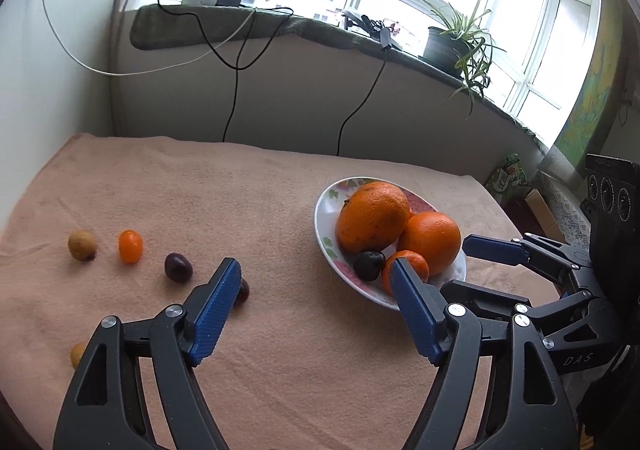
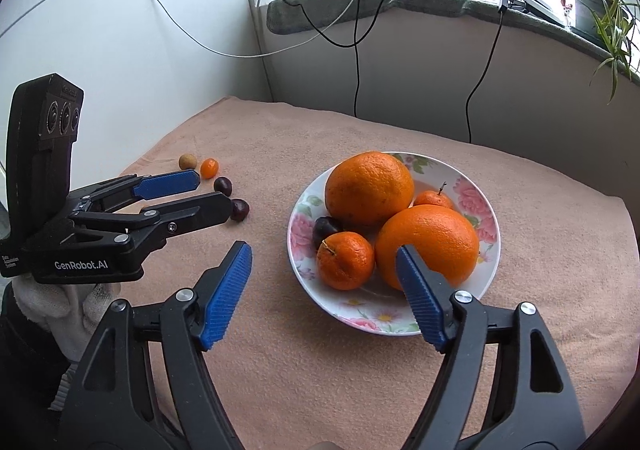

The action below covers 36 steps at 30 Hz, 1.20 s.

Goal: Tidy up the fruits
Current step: 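Move the right tool to another dark plum while the left tool approaches a brown fruit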

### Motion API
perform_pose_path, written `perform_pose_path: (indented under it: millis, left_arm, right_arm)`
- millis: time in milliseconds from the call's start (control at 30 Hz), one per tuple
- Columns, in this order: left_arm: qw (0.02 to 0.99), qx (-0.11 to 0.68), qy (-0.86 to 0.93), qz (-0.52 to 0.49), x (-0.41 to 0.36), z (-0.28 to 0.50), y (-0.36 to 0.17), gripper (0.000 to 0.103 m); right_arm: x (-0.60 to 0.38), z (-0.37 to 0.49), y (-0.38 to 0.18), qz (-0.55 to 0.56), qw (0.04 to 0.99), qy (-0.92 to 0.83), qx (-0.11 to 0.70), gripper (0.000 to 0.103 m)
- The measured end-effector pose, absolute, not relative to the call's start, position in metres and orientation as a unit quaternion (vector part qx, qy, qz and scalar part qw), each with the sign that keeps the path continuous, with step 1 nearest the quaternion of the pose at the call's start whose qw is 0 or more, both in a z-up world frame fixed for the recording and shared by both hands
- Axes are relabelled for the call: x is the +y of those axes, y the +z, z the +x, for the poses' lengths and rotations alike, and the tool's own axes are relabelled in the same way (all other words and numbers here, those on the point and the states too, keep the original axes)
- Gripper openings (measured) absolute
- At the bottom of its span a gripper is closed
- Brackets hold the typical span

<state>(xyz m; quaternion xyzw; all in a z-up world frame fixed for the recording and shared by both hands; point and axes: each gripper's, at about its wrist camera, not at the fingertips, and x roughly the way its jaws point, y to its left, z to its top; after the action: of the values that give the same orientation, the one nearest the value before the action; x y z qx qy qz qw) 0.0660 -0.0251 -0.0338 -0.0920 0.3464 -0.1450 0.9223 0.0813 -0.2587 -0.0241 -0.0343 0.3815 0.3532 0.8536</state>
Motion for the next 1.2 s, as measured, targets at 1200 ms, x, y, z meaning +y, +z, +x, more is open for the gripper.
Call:
perform_pose_path:
  millis: [1200]
  left_arm:
    - [0.914, 0.381, -0.012, -0.135, 0.103, 0.017, -0.080, 0.063]
  right_arm:
    - [-0.123, 0.106, -0.058, -0.123, 0.780, 0.443, 0.425, 0.059]
